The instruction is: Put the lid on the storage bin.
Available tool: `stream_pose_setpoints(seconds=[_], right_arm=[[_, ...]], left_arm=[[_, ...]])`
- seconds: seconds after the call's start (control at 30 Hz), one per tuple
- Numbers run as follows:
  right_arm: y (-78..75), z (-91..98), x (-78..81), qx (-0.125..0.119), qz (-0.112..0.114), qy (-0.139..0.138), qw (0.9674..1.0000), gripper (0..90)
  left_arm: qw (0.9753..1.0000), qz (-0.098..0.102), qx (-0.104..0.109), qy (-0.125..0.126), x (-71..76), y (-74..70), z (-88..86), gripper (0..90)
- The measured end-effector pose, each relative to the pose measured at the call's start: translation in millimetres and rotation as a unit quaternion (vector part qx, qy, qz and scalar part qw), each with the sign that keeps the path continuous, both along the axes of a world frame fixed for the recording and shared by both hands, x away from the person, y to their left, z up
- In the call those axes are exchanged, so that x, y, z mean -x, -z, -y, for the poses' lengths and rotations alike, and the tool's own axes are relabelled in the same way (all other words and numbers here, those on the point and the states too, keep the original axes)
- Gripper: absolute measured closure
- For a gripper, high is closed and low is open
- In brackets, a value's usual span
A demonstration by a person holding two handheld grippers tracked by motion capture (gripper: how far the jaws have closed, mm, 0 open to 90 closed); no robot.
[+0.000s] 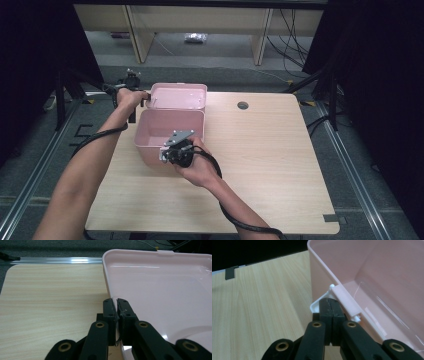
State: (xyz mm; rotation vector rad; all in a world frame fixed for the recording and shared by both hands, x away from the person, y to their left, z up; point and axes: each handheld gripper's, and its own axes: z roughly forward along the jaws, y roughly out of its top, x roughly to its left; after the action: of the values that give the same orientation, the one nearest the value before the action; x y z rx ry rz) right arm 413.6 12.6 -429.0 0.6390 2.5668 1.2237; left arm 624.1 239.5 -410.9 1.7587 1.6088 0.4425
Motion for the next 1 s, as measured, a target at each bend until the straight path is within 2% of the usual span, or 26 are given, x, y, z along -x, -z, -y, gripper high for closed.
stream_pose_setpoints(seconds=[0.07, 0.13, 0.2, 0.23, 0.3, 0.47, 0.57, 0.87, 0.97, 1.0], right_arm=[[0.2, -0.9, -0.1, -0.002, -0.001, 0.004, 1.0, 90.0], [-0.6, -0.9, -0.8, 0.0, -0.007, 0.004, 1.0, 90.0], [0.2, -1.9, -1.1, -0.003, -0.003, 0.004, 1.0, 90.0], [-1.1, -1.2, -1.1, 0.004, -0.006, 0.001, 1.0, 90.0], [-0.9, -1.9, -1.3, 0.004, -0.004, 0.002, 1.0, 90.0], [-1.8, -2.6, -0.4, 0.01, -0.005, 0.002, 0.9999, 90.0], [-2.2, -2.7, -0.1, 0.013, -0.007, 0.002, 0.9999, 90.0], [-2.5, -3.7, -0.5, 0.016, -0.009, 0.002, 0.9998, 90.0], [-2.2, -3.6, -2.9, 0.019, 0.008, -0.003, 0.9998, 90.0], [-1.9, -4.3, -2.0, 0.015, -0.003, 0.002, 0.9999, 90.0]], left_arm=[[0.9997, 0.012, -0.013, 0.017, -1.4, 0.0, -1.8, 86.2], [0.9999, 0.006, -0.008, 0.005, 0.2, -0.6, -0.5, 86.4], [0.9999, 0.007, -0.011, 0.007, 1.1, -1.2, -0.9, 86.5], [0.9999, 0.008, -0.01, 0.007, 1.4, -1.6, -0.6, 86.6], [0.9999, 0.003, -0.01, -0.005, 3.8, -3.6, 0.9, 86.7], [0.9999, 0.005, -0.01, -0.009, 5.8, -7.0, 1.5, 87.4], [0.9998, 0.012, -0.004, -0.014, 6.6, -8.2, 2.9, 87.6], [0.9998, 0.017, -0.005, -0.012, 8.5, -10.2, 1.8, 87.9], [0.9996, 0.026, -0.003, -0.013, 10.2, -9.9, 0.4, 87.9], [0.9995, 0.028, -0.004, -0.013, 11.3, -10.3, -0.5, 88.0]])
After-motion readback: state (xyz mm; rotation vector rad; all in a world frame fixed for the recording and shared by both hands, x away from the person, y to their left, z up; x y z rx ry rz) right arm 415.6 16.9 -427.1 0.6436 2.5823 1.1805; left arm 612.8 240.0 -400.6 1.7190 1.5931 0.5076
